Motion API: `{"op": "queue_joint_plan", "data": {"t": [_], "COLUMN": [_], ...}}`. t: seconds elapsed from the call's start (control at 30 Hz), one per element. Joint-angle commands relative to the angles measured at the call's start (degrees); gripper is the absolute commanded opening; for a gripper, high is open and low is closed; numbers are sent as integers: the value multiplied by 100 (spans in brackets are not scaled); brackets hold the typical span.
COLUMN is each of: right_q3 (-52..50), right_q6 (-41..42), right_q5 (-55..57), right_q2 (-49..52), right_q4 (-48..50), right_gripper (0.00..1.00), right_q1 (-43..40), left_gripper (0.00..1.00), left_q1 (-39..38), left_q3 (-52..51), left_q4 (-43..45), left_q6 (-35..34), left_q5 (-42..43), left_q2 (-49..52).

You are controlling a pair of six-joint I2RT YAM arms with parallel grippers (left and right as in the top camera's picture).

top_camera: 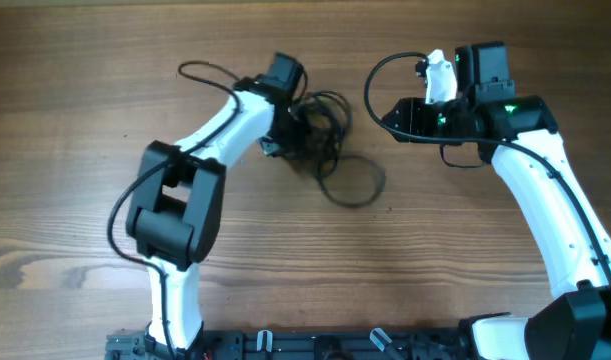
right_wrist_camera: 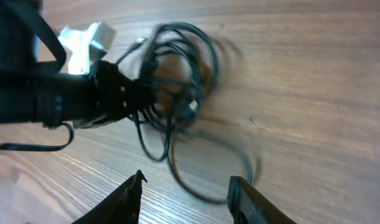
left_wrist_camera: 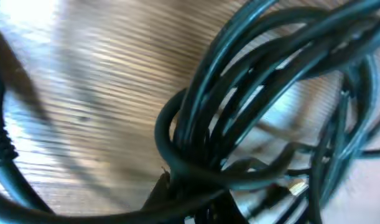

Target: Untangle cables

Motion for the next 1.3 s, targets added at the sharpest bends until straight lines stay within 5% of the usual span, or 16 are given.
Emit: {"op": "queue_joint_plan", "data": {"t": [0.0, 0.1, 0.2, 0.6, 0.73, 1.07, 1.17, 1.23, 1.27], "right_q3": [262, 269, 264, 251, 138, 140, 164, 212, 212], "right_q6": [-579, -1268, -1486, -2555, -1764, -935, -848, -824, -682], "right_q5": [-374, -564, -680, -1036, -208, -459, -1016, -1045, -1040], "right_q2": [96, 98, 98, 1137, 1545, 1784, 1602, 1327, 1143], "right_q4": [131, 114, 109, 42, 557, 332, 330, 308, 280], "right_gripper": [48, 55, 57, 54, 37, 4, 4, 4, 4], "right_q1": [20, 20, 20, 129, 164, 168, 168, 168, 168], "left_gripper": [4, 4, 4, 4, 4, 4, 37, 72, 80], "left_q1": [299, 350, 273, -254, -363, -225, -173, -173, -173], "left_q3": [13, 13, 11, 11, 11, 13, 13, 13, 11], "left_q4": [-280, -656, -800, -647, -651, -181, -105, -105, -98], "left_q6": [3451, 5014, 5709, 6011, 6008, 5490, 4800, 4035, 3589], "left_q5": [2247, 2573, 2570, 2874, 3152, 3185, 2334, 1486, 1158], "left_q2": [-990, -1169, -1167, -1167, -1167, -1167, -1167, -1167, -1167]}}
